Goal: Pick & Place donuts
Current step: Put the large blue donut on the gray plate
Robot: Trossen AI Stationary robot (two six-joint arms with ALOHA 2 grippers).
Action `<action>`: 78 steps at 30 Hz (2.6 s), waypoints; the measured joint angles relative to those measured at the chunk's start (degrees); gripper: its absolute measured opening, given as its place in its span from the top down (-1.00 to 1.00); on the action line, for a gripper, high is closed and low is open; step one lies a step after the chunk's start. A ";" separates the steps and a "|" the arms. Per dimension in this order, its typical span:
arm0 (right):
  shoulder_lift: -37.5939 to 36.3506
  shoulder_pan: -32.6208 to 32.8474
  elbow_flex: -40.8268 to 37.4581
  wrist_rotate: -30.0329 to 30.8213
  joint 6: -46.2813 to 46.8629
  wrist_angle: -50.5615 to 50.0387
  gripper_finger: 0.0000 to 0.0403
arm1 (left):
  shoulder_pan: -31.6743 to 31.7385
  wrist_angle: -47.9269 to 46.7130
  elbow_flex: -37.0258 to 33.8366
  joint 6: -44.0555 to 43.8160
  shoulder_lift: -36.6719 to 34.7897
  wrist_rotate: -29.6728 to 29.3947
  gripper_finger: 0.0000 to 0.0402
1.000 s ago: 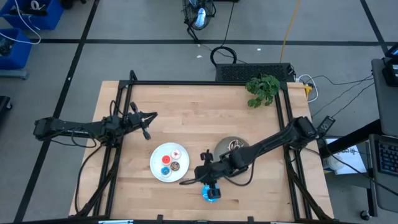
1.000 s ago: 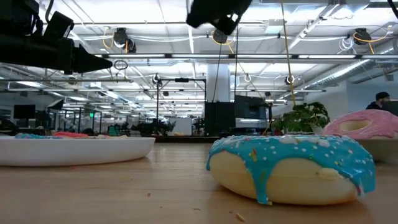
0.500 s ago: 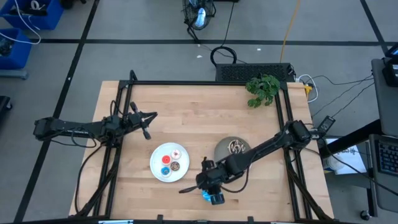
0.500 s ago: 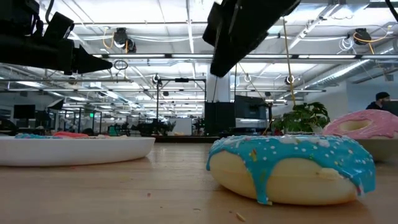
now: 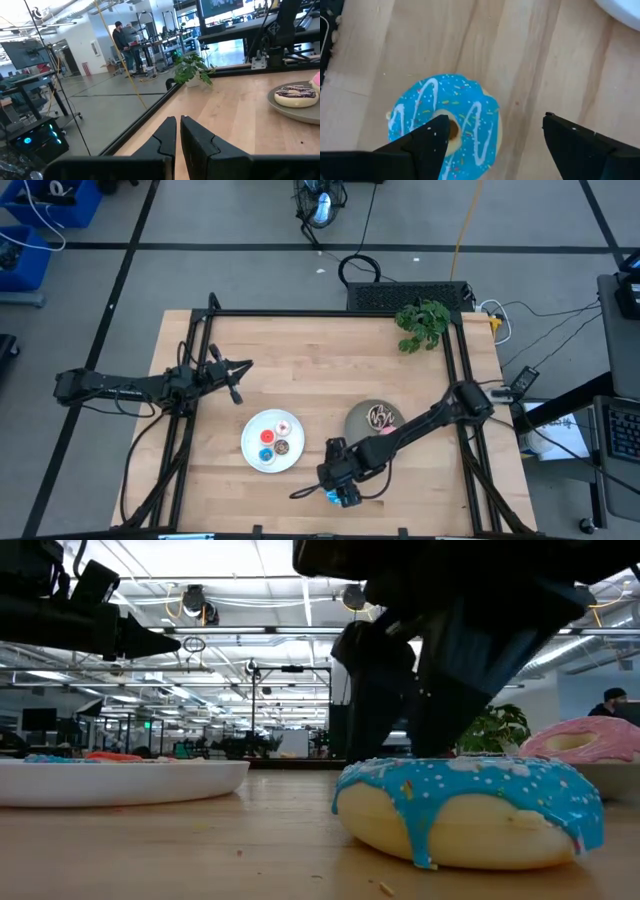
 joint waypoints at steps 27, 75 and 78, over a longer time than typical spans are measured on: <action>4.59 -0.39 0.13 -1.61 -6.19 -1.83 0.52 | 0.01 -0.39 0.00 0.02 0.02 -0.14 0.84; -28.23 -2.74 0.04 1.57 18.00 -32.77 0.95 | 0.00 -0.44 0.00 0.00 0.02 -0.12 0.84; -27.74 -2.74 0.07 1.55 18.00 -32.95 0.96 | 0.00 -0.44 0.00 0.00 0.02 -0.12 0.84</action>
